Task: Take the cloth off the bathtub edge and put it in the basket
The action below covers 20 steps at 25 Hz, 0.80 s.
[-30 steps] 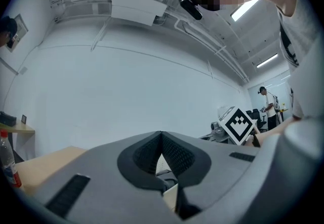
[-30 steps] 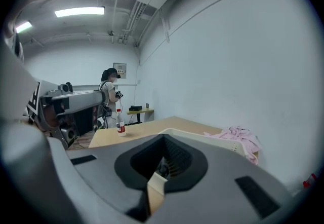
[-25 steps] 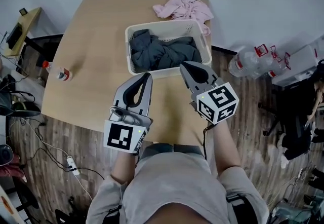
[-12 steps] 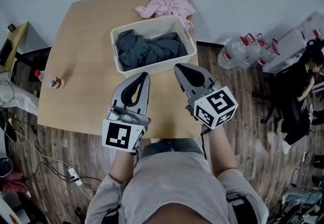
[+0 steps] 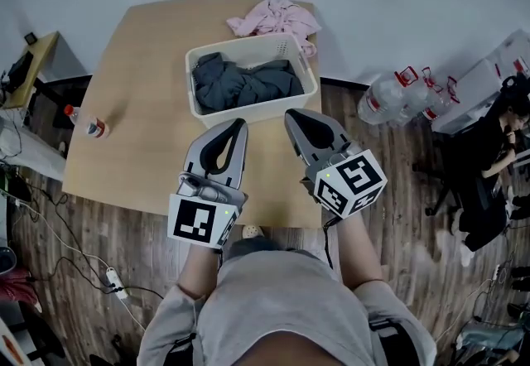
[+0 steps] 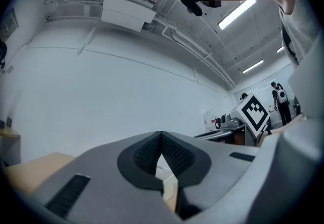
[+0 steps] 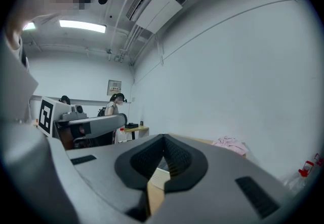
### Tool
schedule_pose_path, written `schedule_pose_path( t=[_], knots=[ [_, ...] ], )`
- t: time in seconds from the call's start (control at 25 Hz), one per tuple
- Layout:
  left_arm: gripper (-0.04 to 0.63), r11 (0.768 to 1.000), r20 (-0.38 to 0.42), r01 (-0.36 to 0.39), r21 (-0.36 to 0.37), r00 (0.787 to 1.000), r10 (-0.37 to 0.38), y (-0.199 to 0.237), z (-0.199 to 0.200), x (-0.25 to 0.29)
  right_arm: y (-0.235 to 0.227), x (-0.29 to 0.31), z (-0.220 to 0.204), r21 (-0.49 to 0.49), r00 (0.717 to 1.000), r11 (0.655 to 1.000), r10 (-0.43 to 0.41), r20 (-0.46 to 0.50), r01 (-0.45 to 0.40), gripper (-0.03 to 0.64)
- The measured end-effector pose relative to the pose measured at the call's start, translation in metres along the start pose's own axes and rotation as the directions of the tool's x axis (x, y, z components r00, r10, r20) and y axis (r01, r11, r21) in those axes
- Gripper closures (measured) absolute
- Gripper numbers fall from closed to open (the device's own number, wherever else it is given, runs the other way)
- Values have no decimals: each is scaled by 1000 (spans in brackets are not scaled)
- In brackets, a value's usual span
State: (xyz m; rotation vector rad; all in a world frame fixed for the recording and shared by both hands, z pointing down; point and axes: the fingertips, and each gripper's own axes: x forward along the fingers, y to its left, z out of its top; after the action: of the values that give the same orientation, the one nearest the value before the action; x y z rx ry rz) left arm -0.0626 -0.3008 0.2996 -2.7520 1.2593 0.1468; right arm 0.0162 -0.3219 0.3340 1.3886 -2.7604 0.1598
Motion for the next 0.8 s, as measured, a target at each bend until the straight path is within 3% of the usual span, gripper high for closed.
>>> schedule_pose_path(
  t=[0.8],
  knots=[
    [598,996,21,-79,32,997,79,-115,36,-54,36,-125,16,-27,995,997,75,62,-74,607]
  ],
)
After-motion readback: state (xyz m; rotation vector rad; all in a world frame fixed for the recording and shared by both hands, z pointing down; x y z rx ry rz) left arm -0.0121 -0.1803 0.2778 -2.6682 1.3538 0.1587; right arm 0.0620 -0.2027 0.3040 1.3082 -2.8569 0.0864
